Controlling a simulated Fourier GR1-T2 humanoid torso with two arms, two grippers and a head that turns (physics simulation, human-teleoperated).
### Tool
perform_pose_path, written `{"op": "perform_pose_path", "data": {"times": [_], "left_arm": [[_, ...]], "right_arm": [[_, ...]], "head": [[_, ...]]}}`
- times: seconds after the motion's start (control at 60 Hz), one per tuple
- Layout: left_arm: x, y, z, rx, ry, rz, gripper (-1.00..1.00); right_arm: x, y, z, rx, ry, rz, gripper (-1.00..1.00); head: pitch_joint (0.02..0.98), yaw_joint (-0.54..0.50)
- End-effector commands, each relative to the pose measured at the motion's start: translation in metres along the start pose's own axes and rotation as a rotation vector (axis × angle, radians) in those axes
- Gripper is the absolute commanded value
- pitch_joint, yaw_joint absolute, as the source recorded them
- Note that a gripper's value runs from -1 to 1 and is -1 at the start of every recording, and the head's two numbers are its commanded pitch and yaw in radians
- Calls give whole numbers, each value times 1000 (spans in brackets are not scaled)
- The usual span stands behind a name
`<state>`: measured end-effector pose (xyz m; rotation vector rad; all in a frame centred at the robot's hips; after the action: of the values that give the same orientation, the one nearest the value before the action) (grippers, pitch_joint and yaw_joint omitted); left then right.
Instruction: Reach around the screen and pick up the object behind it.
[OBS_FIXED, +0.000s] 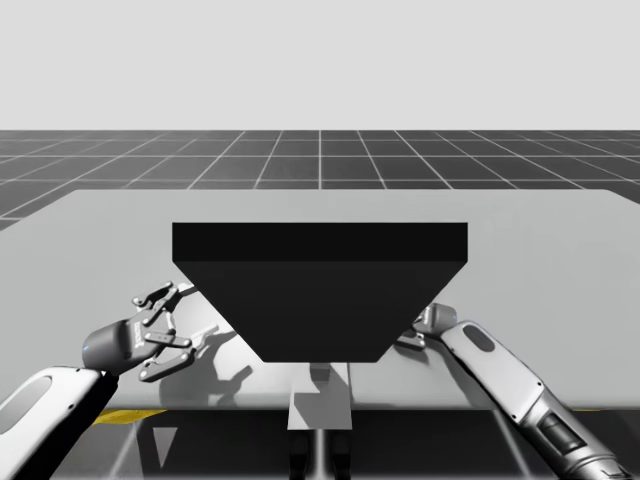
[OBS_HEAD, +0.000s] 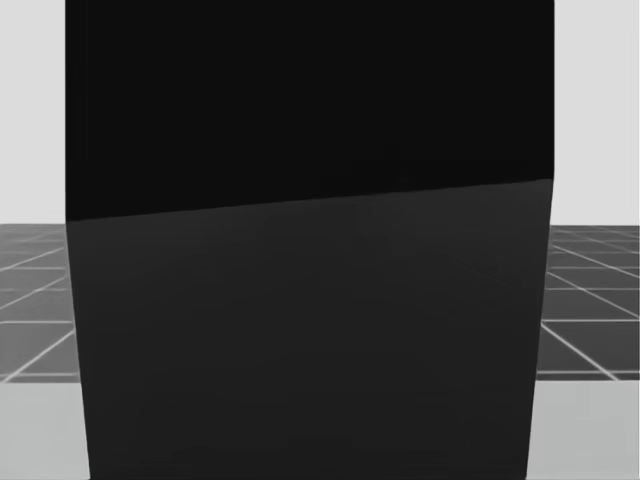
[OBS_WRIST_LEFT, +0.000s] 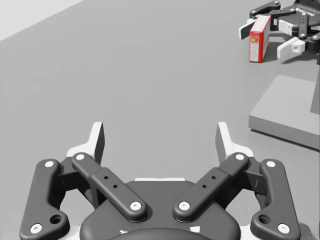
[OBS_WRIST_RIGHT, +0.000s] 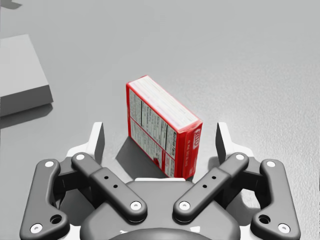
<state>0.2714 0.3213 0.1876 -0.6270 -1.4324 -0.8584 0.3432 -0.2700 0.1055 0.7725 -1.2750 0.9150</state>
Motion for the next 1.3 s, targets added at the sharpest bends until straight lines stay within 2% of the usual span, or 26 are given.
{"op": "perform_pose_path", "data": {"times": [0.017,0.133,0.167,0.2,0.217,0.233,0.267,0.3,0.35,0.4,0.467,0.5,0.567,0.833,0.983,1.117,1.3], "left_arm": [[0,-4,1,-67,1,12,-1000],[-1,-5,3,-63,6,7,-1000],[-1,-4,3,-60,5,8,-1000],[-1,-4,3,-59,5,8,-1000],[-1,-4,3,-58,5,8,-1000],[-1,-4,3,-58,5,8,-1000],[-1,-4,3,-57,4,7,-1000],[-1,-5,3,-58,3,8,-1000],[-1,-5,3,-58,3,6,-1000],[-1,-5,3,-59,2,6,-1000],[-1,-4,3,-57,4,3,-1000],[-1,-4,3,-57,4,2,-1000],[-1,-4,3,-54,6,0,-1000],[0,-4,2,-54,7,-2,-1000],[0,-4,0,-58,5,-3,-1000],[1,-4,0,-57,4,-5,-1000],[2,-3,0,-53,5,-6,-1000]], "right_arm": [[5,4,-8,157,-203,-81,-1000],[4,6,-10,166,-206,-62,-1000],[4,8,-9,139,-229,-37,-751],[4,8,-9,120,-238,-27,-453],[4,9,-8,103,-248,-28,823],[5,10,-7,105,-248,-31,937],[5,10,-6,107,-247,-25,1000],[6,11,-4,98,-252,-12,1000],[6,13,-2,97,-255,-13,1000],[5,13,2,88,-255,4,1000],[4,14,8,78,-254,4,1000],[4,13,11,67,-258,16,1000],[4,13,21,46,-262,15,1000],[5,10,79,-83,-280,69,1000],[8,6,103,-147,-288,93,1000],[16,-1,119,-214,-311,140,1000],[51,-14,140,-308,-374,221,1000]], "head": [[180,-13],[181,-11],[181,-10],[181,-10],[181,-9],[181,-9],[181,-9],[180,-9],[179,-9],[177,-9],[176,-8],[176,-8],[175,-9],[169,-12],[166,-12],[162,-10],[162,-10]]}}
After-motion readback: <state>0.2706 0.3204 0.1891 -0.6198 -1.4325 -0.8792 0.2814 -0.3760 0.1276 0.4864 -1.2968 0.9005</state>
